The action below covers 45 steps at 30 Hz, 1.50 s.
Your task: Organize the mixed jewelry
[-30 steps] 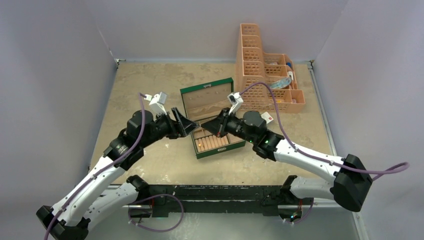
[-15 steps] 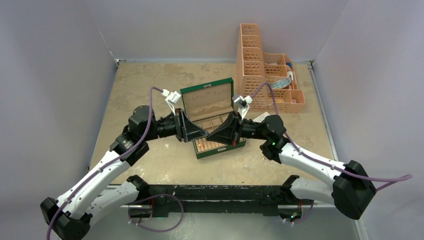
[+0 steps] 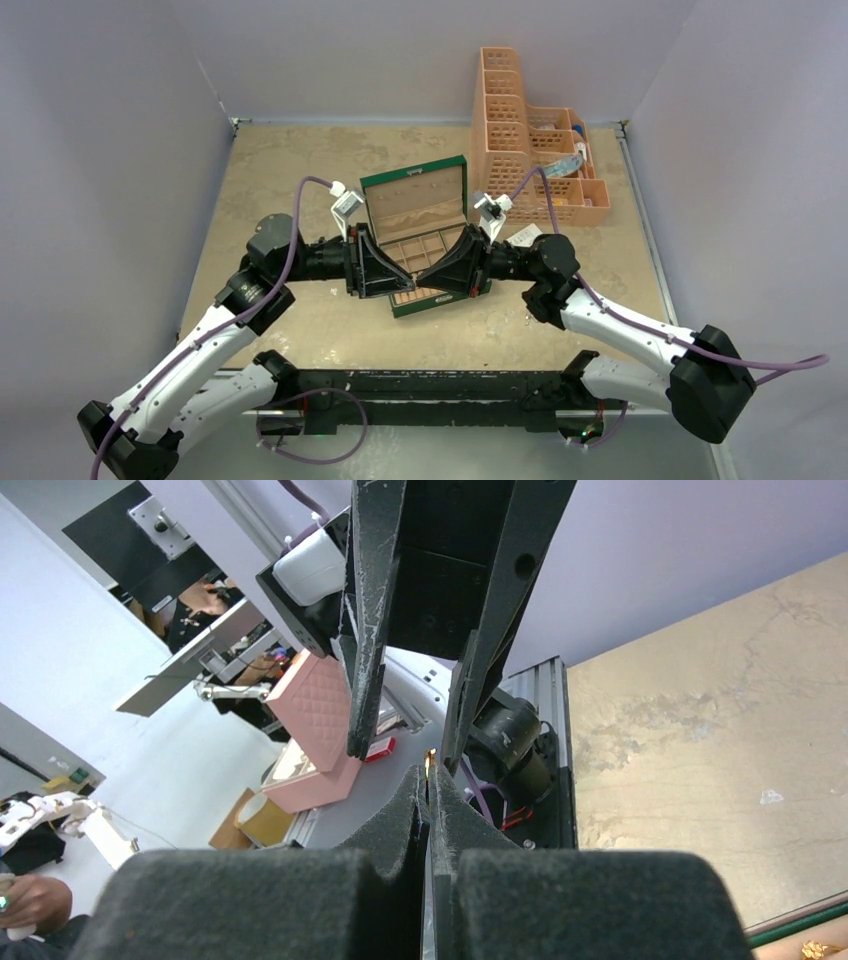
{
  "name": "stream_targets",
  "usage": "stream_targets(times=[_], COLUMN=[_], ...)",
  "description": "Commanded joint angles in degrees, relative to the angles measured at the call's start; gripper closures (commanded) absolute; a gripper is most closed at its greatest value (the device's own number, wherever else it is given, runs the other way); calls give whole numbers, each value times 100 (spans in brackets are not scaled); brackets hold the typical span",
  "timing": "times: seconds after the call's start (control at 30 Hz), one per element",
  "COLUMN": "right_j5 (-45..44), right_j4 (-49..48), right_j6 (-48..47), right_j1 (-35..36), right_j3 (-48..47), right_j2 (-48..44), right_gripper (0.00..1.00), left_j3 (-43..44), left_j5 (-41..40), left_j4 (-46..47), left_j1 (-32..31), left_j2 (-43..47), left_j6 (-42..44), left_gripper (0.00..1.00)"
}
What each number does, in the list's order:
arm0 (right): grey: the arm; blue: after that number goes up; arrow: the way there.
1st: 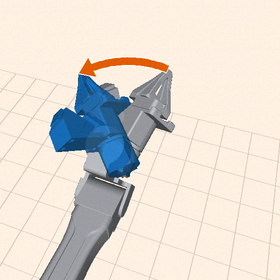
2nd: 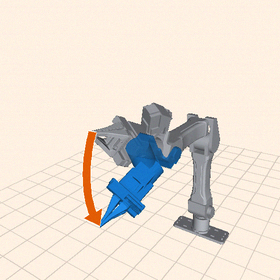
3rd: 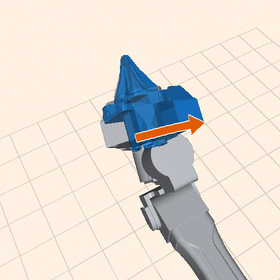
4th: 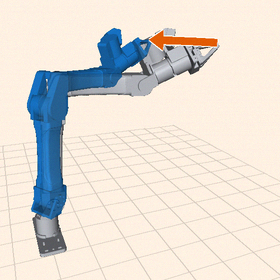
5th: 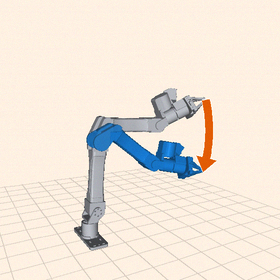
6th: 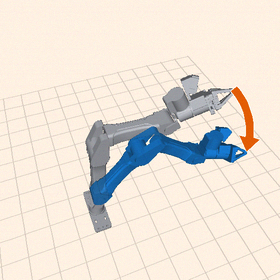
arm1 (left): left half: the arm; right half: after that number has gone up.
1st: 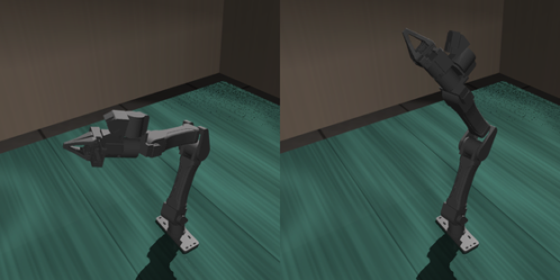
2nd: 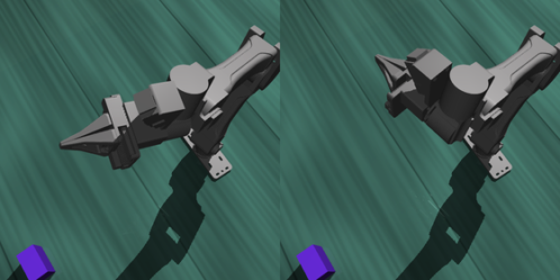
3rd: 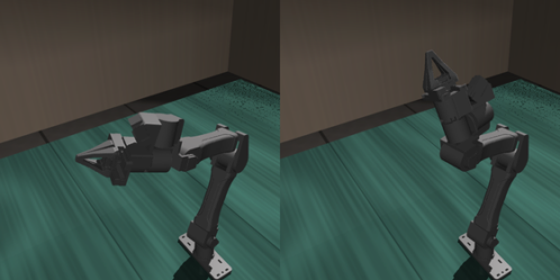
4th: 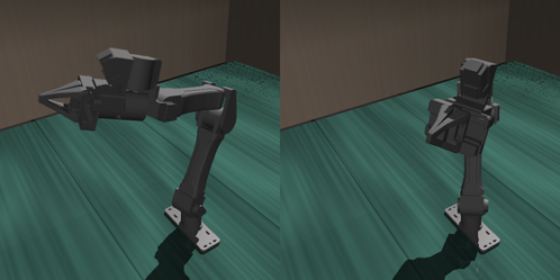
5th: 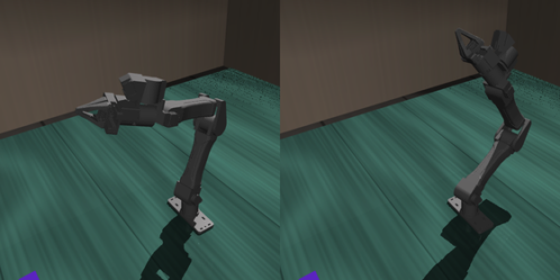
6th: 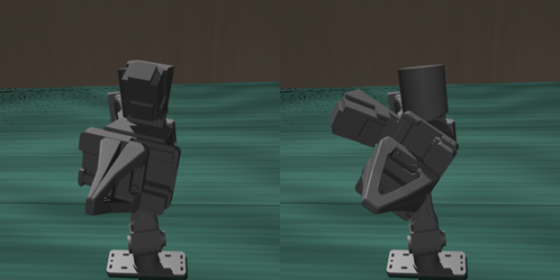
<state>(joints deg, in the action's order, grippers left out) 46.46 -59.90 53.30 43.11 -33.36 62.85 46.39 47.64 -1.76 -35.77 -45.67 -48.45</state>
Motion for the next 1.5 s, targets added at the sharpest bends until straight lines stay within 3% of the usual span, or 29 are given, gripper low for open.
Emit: stream_targets(times=[0.0,0.43,0.6,0.63,0.77,0.83,0.9,1.07,1.13,1.33,1.47], right_j5=[-5,-134,-313,-408,-886,-1260,-1966,-5587,-6403,-6897,-7047], right_j4=[-295,-131,78,237,856,1066,1464,3941,4720,5269,5365], right_j6=[14,-12,-6,-27,-190,-253,-353,-213,5,278,445], right_j1=[4,-4,0,1,-11,-25,-30,-23,-26,-31,-29], right_j3=[-21,76,18,-31,-140,-115,-108,-483,-663,-609,-473], right_j2=[-141,-288,-269,-265,-365,-495,-658,-884,-858,-945,-1023], right_gripper=[100,100,100,96,52,43,41,40,41,41,42], left_j3=[94,227,320,342,554,710,981,1652,1705,2004,2041], left_j5=[339,113,50,-29,-862,-1312,-2078,-2843,-3020,-4963,-5335], left_j4=[295,-221,-363,-424,-1147,-1618,-2261,-3180,-3207,-3999,-4272], left_j1=[-12,-10,-11,-15,-11,-16,-15,-23,-56,-1011,-1231], left_j2=[-72,-23,-74,-55,7,-58,-265,-998,-1190,-2072,-2737], left_j6=[160,555,668,702,955,1058,1135,1195,1004,-312,-883], left_gripper=[68,100,100,100,100,100,100,100,100,100,100])
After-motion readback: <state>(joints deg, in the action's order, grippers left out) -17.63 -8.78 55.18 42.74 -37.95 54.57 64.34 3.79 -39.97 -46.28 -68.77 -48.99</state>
